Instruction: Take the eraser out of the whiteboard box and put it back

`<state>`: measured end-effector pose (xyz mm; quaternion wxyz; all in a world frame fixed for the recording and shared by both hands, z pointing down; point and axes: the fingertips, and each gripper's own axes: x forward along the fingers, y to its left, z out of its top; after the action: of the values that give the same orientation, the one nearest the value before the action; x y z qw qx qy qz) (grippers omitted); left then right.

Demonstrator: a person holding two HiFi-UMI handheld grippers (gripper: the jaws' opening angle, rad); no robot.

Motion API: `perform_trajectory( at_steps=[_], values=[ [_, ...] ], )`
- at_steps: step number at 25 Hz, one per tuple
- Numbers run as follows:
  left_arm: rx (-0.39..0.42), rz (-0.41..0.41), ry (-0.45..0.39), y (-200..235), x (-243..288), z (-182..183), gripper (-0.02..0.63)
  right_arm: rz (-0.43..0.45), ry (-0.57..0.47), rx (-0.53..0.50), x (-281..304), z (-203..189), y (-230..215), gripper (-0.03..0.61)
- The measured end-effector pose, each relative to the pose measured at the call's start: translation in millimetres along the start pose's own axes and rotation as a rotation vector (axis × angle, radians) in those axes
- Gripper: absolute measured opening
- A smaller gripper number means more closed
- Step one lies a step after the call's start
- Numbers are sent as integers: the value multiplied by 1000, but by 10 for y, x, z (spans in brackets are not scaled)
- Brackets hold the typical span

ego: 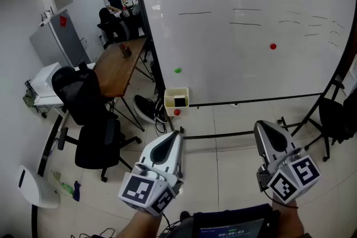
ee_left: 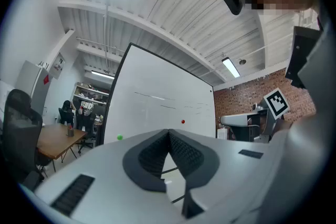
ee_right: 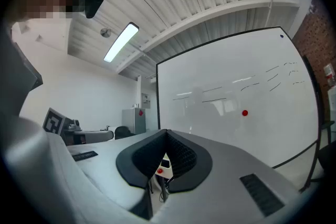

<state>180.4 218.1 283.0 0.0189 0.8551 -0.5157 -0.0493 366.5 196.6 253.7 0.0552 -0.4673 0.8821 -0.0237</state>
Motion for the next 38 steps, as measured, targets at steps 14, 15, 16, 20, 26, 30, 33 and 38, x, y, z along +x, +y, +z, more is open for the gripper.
perform_trajectory(
  at_steps=[14,15,16,20,26,30,33,38],
  values=[
    [-39,11,31,845,-175,47,29,-13,8,-9,702,-86,512,23],
    [-36,2,27,939,-205,43,29,-16,6,-9,779,-96,574,23],
    [-30,-10,16,1027,-228,51,29,-20,4,-8,853,-107,634,23],
    [-5,-50,-14,1310,-231,106,29,-41,-4,-11,1122,-152,800,23],
    [-19,-63,-10,1668,-43,79,29,-21,8,0,1589,-215,886,23],
    [-20,-46,-20,1933,289,68,29,25,5,-11,2003,-243,789,23],
    [-22,-26,-18,2073,555,85,29,59,15,-4,2317,-268,615,23],
    [11,12,-20,2253,1066,169,29,127,13,17,2819,-256,276,23]
  ],
)
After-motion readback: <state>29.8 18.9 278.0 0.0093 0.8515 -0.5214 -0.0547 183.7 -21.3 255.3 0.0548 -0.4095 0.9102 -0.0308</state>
